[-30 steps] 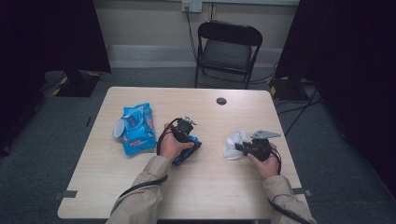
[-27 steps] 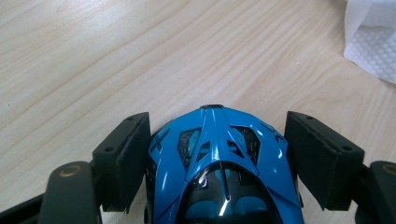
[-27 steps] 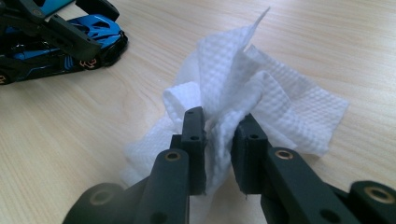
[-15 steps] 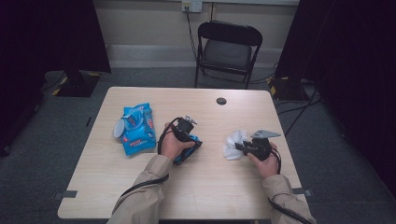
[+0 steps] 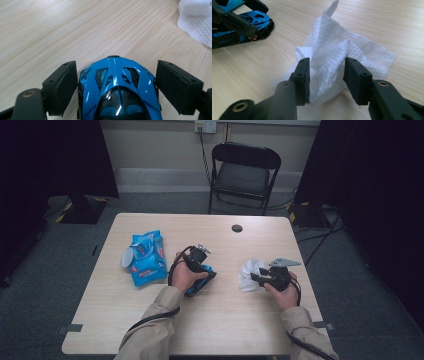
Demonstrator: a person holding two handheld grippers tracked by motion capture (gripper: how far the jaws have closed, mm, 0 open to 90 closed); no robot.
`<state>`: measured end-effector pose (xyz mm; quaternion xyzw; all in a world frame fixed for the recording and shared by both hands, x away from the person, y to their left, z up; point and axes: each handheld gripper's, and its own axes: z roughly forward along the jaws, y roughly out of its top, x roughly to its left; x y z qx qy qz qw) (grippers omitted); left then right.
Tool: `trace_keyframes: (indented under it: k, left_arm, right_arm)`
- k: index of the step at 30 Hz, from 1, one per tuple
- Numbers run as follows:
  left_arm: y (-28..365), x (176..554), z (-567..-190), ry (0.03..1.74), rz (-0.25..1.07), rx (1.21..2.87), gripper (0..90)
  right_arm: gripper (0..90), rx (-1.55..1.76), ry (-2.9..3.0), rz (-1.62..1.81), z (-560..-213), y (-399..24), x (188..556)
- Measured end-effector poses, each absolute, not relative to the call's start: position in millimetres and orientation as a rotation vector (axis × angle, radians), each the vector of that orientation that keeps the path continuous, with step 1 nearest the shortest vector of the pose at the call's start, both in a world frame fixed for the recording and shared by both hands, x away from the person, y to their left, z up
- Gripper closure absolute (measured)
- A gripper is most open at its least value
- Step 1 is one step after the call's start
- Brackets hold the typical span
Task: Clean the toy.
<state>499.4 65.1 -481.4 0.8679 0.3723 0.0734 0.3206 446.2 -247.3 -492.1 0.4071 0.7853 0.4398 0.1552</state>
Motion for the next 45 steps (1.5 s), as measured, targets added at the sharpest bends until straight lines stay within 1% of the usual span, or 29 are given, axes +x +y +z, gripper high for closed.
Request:
trace_keyframes:
  k: [1, 4, 7, 9, 13, 16, 17, 24, 30, 45]
  left_arm:
    - [66, 499, -481, 0.985, 0.196, 2.277, 17.9]
    - [67, 500, -478, 0.988, 0.208, 2.275, 17.7]
    - [67, 500, -475, 0.983, 0.203, 2.269, 17.4]
    - [68, 499, -473, 0.977, 0.208, 2.275, 17.5]
    - [70, 498, -469, 0.979, 0.213, 2.272, 17.0]
    - [72, 497, -468, 0.979, 0.218, 2.267, 17.0]
    - [75, 496, -464, 0.980, 0.221, 2.264, 16.8]
    - [81, 490, -457, 0.950, 0.210, 2.266, 16.2]
    - [89, 487, -451, 0.957, 0.212, 2.257, 16.2]
    - [100, 475, -442, 0.931, 0.205, 2.262, 16.2]
  right_arm:
    - [49.9, 1.167, 2.249, 1.261, -492, -247, 446]
    - [46.4, 1.167, 2.249, 1.267, -491, -247, 446]
    - [38.8, 1.177, 2.256, 1.258, -491, -247, 446]
    - [36.8, 1.184, 2.258, 1.256, -490, -246, 447]
    - [28.4, 1.183, 2.272, 1.247, -489, -244, 447]
    - [26.0, 1.182, 2.270, 1.223, -489, -243, 447]
    - [23.0, 1.191, 2.274, 1.217, -487, -242, 447]
    - [17.7, 1.186, 2.281, 1.211, -482, -240, 447]
    - [14.5, 1.171, 2.296, 1.229, -478, -241, 445]
    - [14.4, 1.147, 2.304, 1.238, -468, -245, 441]
